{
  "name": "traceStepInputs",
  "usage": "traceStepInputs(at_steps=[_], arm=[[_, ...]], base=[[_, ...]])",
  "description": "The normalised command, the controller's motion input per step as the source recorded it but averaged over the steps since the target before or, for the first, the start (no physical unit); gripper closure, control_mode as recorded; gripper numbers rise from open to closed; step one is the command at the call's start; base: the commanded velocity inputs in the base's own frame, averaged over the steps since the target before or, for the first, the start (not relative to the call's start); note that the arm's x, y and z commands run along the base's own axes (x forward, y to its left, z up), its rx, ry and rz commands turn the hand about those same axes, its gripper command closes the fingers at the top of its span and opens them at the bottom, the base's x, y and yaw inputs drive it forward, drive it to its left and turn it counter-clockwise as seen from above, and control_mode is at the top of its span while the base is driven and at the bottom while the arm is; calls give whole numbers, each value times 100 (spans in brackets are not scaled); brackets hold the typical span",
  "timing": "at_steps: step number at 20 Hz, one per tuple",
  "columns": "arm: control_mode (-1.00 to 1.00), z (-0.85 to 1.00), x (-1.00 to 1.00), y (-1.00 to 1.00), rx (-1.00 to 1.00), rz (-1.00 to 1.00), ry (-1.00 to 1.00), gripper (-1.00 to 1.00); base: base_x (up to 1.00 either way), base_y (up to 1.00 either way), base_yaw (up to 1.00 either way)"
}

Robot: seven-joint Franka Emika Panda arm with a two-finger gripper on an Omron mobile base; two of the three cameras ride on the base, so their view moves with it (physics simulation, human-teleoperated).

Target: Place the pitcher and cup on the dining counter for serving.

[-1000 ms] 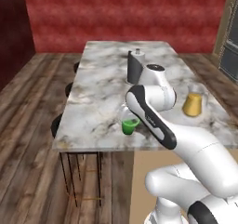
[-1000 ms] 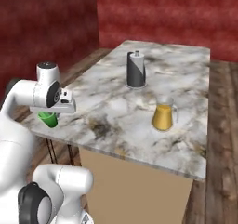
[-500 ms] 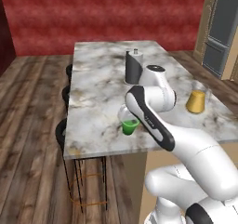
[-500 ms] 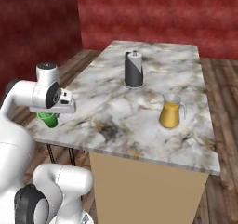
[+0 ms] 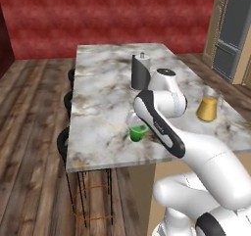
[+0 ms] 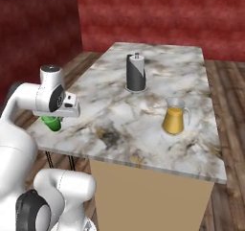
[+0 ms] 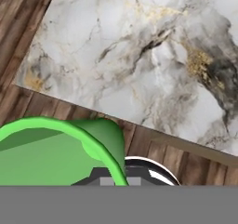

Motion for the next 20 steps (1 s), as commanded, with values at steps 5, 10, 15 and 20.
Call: traceStepInputs(at_steps=[5,10,15,20], arm=[[-100,3,52,0,5,-16,9,100],[-100,7,37,0,14,-31,12,100],[-100,1,29,0,15,-45,11,100],[-100,-1,32,0,1,-49,0,100]], base=[[0,0,0],[0,0,0],[0,0,0],[0,0,0]])
